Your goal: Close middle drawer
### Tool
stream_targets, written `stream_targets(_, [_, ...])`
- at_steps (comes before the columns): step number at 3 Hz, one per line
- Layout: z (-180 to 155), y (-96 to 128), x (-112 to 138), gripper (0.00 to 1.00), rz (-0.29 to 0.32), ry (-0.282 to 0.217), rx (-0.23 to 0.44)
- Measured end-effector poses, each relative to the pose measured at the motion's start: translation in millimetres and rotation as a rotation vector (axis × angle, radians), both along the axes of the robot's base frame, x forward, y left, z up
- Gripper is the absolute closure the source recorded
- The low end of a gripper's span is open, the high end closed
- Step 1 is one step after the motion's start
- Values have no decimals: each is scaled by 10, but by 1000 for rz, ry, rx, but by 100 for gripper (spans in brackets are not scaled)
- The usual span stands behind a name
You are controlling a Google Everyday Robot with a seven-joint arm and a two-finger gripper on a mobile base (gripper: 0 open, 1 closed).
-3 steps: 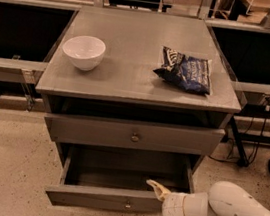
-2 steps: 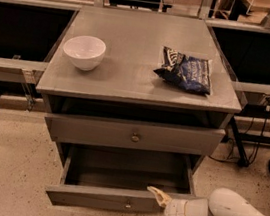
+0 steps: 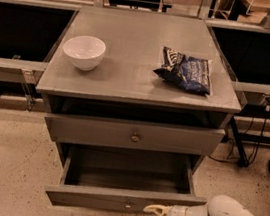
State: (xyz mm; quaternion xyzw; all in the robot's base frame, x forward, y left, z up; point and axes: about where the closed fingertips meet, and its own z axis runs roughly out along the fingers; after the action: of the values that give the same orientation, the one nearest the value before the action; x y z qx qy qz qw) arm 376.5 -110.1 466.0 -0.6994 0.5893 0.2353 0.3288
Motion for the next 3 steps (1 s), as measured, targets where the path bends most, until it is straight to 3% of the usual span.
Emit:
stream_targets(1, [0, 0, 0, 64, 0, 0, 0])
stream_targets(2, [-109, 71, 48, 87, -12, 16, 67])
stream_targets(3, [-533, 369, 6, 100, -1, 7, 159])
